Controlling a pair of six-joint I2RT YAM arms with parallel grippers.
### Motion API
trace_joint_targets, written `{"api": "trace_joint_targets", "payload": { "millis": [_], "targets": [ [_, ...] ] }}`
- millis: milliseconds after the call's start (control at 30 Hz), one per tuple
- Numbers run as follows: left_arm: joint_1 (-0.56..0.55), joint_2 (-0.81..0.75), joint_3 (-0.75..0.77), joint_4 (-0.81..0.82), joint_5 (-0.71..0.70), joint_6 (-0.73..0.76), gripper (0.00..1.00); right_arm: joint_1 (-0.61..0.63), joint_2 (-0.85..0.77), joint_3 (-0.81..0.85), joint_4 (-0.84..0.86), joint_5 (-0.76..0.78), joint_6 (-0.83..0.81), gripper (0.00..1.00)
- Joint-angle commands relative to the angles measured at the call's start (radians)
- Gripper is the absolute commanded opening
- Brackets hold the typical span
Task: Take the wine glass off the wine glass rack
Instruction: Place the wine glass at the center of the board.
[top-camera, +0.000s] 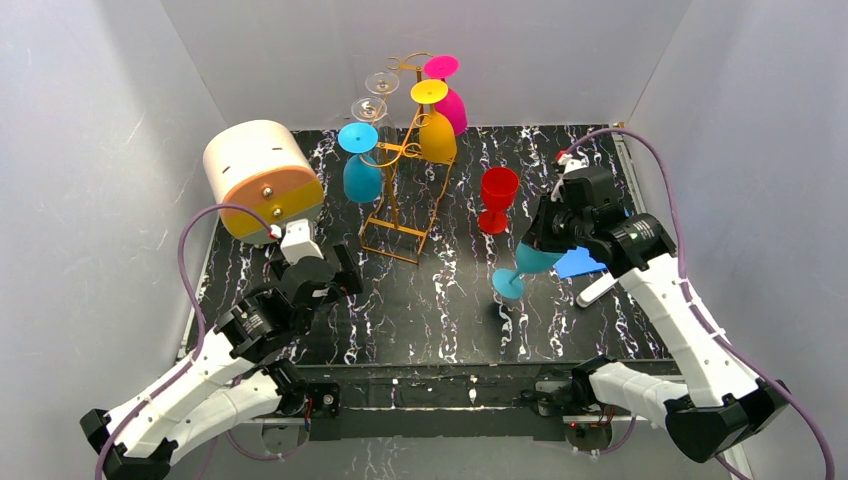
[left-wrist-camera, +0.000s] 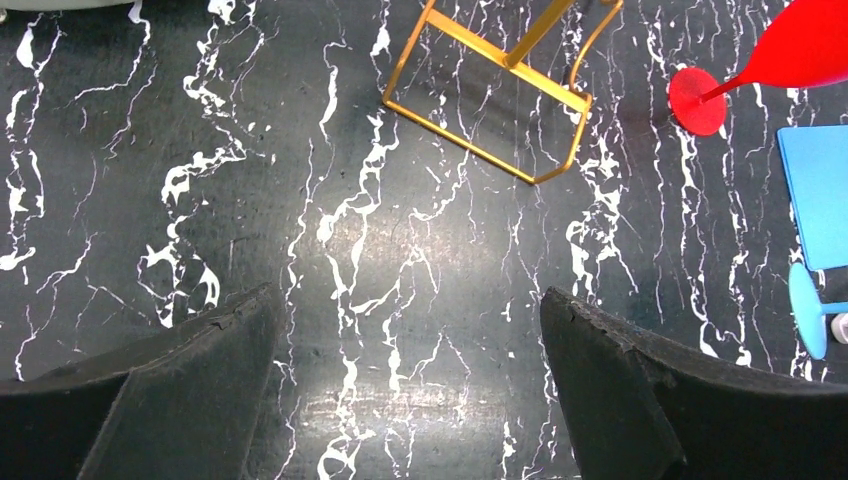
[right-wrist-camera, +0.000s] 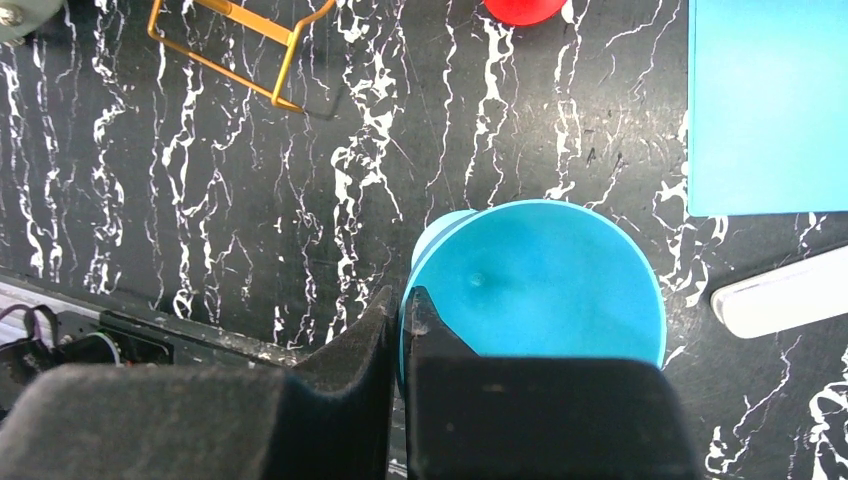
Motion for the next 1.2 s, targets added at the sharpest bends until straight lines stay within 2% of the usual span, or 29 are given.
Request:
{"api": "trace_joint_targets", "payload": {
  "millis": [0,200,433,633,967,1167],
  "targets": [
    [0.005,-0.002,0.052,-0.083,-0.046,-0.053,0.98,0.002,0.025,0.025,0.068,0.009,-0.065,0.01],
    [0.005,-0.011,0.064,-0.109,-0.024,-0.044,0.98,0.002,0.024,0.015,0.134,0.059,-0.104,0.01],
    [0.005,0.006,0.081,-0.097,0.006,-0.027,0.98,0.002,0.093,-0.002,0.222,0.298,-0.179,0.01],
    [0.005,0.041,0.099,-0.105,0.05,0.01,0.98,0.0,0.153,-0.028,0.395,0.381,-0.223,0.01],
    [0.005,0.024,0.102,-0.112,0.059,0.024,0.98,-0.058,0.37,0.037,0.526,0.338,-0.261,0.01],
    [0.005,0.001,0.104,-0.132,0.047,0.025,0.98,-0.117,0.431,0.051,0.597,0.265,-0.23,0.01]
  ]
}}
